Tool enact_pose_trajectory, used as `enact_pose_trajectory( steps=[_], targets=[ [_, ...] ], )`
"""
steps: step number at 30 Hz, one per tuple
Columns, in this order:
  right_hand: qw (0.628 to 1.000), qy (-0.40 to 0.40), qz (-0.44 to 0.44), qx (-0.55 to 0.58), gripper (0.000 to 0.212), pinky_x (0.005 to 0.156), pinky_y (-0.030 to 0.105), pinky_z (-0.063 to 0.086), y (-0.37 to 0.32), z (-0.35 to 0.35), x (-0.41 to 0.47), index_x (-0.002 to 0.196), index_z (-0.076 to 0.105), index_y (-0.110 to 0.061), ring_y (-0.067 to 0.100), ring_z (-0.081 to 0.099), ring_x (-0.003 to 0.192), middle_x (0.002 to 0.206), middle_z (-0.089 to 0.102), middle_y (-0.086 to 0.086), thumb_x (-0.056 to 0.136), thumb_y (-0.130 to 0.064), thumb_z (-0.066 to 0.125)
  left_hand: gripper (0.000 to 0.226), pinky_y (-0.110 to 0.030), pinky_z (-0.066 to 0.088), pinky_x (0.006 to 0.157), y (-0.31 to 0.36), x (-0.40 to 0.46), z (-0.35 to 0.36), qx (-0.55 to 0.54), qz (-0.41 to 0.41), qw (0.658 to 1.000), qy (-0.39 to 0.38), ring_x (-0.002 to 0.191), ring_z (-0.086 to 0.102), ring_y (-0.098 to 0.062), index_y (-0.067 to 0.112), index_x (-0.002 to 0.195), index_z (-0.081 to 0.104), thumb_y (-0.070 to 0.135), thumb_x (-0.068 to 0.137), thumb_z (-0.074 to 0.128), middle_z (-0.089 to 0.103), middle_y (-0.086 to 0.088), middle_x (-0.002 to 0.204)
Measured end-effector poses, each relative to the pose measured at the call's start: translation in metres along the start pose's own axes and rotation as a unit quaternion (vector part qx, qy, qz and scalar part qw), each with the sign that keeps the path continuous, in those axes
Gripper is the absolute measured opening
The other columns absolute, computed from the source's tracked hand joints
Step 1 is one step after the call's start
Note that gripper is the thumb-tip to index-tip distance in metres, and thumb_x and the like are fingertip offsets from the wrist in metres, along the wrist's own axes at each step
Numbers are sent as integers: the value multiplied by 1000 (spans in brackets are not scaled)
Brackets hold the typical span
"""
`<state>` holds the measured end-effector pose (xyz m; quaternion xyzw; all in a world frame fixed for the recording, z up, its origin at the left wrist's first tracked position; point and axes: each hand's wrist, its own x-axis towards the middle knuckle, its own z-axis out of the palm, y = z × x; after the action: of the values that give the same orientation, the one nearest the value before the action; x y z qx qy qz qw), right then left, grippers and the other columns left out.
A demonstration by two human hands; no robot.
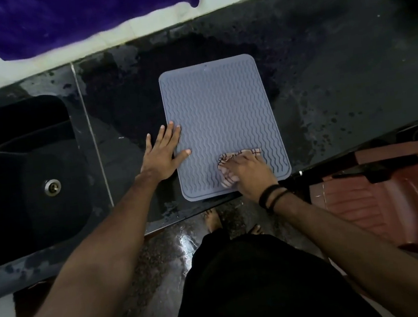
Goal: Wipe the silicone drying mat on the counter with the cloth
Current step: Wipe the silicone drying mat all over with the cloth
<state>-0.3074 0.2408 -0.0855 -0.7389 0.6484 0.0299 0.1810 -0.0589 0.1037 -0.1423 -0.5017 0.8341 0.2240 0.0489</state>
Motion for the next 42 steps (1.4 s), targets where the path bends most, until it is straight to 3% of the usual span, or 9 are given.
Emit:
enact_pose_trajectory(
  steps=[5,9,12,21,27,30,34,39,42],
  targets=[
    [994,49,5,98,63,111,41,35,-50,-5,50,137,48,-11,31,46,125,136,54,9,77,-11,65,76,-49,-4,125,-8,-1,3,-12,13,999,36,153,-8,-8,20,161,2,63,100,16,-3,6,168],
    [1000,5,-27,-5,71,106,45,33,-62,13,40,147,35,-15,30,40,128,148,40,2,82,-19,66,66,-48,4,125,-11,-3,11,-13,25,997,77,155,4,-12,17,161,15,52,106,22,9,2,168],
    [998,-17,-48,-43,71,101,48,34,-54,17,10,148,33,-19,34,40,125,149,40,0,81,-8,52,63,-46,5,124,-11,-2,14,-21,19,995,99,155,9,-12,18,161,19,50,107,29,13,3,168],
    [999,5,-27,28,61,104,42,38,-78,-4,40,135,49,-14,30,47,120,135,53,6,76,-11,66,57,-46,5,126,-13,-2,16,-29,24,992,119,155,4,-11,18,161,16,43,110,19,11,4,168],
    [996,-8,-78,-43,53,97,41,36,-92,15,35,138,44,-16,29,45,117,139,46,2,86,-9,41,54,-45,7,126,-13,-2,19,-31,18,990,135,155,8,-12,17,161,17,36,111,20,15,3,168],
    [991,-39,-115,-52,66,93,41,39,-81,15,11,139,44,-17,29,46,116,138,47,0,77,-10,27,53,-45,8,126,-12,-2,18,-32,18,990,138,155,10,-13,16,160,20,34,111,23,17,2,167],
    [987,-55,-143,-45,61,99,44,38,-66,8,-5,138,48,-25,28,45,123,140,50,-2,79,-11,50,53,-45,8,126,-10,-3,16,-33,15,990,138,155,10,-13,17,161,19,33,111,24,15,3,167],
    [999,18,28,-5,62,98,43,40,-13,-17,-10,138,50,-22,31,46,121,139,53,0,78,-6,57,53,-43,6,126,-6,-5,16,-29,5,989,143,155,10,-13,17,161,17,32,111,25,15,3,168],
    [997,-25,6,-66,64,100,41,35,2,-17,-17,148,36,-28,27,40,127,148,42,-8,88,-7,46,52,-43,6,126,-3,-6,13,-31,-3,990,139,154,11,-13,17,161,19,31,111,26,16,3,167]
  ],
)
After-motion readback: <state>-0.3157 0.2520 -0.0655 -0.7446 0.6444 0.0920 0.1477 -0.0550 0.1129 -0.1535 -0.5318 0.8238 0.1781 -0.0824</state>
